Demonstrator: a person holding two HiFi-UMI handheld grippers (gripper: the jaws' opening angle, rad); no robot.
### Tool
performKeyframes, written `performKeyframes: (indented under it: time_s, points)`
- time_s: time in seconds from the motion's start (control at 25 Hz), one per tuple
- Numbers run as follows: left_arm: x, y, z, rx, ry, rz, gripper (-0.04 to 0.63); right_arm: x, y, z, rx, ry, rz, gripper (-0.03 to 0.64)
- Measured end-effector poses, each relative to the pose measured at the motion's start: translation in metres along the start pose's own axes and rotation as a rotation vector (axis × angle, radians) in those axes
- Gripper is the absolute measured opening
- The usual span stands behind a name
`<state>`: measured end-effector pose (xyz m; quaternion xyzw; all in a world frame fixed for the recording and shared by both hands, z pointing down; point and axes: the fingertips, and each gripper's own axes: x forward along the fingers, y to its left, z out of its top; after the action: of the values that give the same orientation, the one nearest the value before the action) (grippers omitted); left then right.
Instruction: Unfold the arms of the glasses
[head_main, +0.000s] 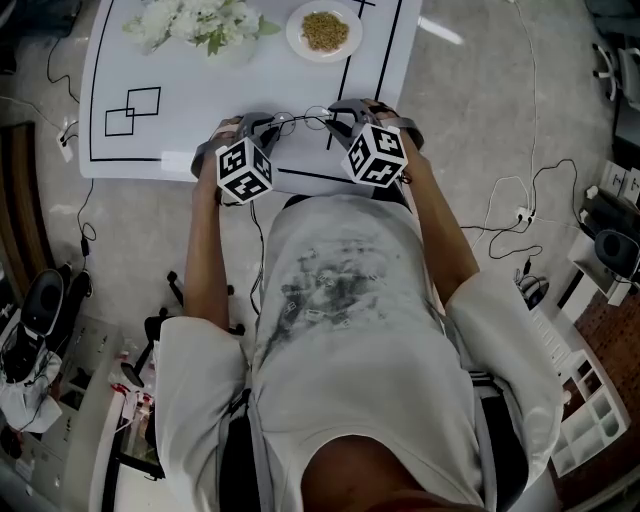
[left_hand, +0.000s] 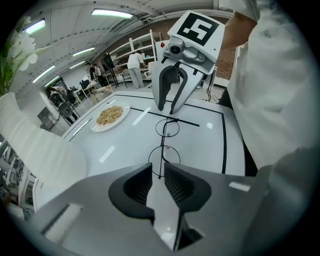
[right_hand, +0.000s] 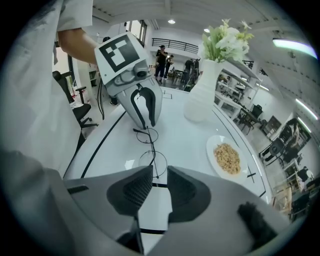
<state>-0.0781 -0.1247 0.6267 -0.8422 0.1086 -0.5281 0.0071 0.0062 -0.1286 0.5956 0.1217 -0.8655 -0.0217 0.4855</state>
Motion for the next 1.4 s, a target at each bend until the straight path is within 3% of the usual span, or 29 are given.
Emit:
performKeyframes:
  time_s: [0.68,1.4]
  points:
    - [0.008,-0.004,0.001,0.049,0.035,-0.093,0.07,0.014,0.004,-0.004,-0.114,0.05,0.141,0.094]
    - [0.009,-0.012,0.007,0.107,0.064,-0.162,0.041,0.021,0.011,-0.004,-0.208,0.079,0.231,0.091]
